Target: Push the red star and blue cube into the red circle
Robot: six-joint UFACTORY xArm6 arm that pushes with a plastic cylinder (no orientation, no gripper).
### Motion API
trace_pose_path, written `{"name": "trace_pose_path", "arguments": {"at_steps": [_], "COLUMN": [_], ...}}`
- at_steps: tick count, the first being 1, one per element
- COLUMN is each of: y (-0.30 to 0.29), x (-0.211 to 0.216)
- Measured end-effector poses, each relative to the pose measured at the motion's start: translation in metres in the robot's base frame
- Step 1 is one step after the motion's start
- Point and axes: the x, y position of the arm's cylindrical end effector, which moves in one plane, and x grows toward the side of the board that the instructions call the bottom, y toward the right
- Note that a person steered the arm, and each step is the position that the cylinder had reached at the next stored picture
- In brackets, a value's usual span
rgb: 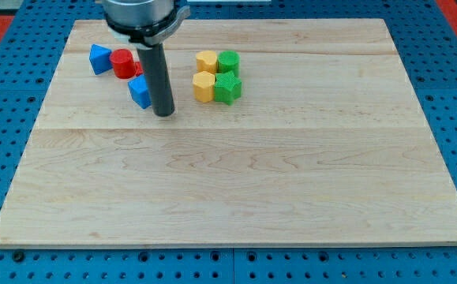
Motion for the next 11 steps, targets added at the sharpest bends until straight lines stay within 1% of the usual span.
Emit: {"name": "trace_pose_path", "arguments": {"at_steps": [1,2,3,4,5,6,7,8,9,10,11], "y": [-0.016,-0.037,-0.001,0.007,-0.009,-0.050,-0.026,-0.017,-0.057,-0.085,-0.034], "x": [-0.030,-0.045,-0.039,-0.051,-0.072,-0.078,-0.055,-0.018,-0.033,-0.045,-0.033]}}
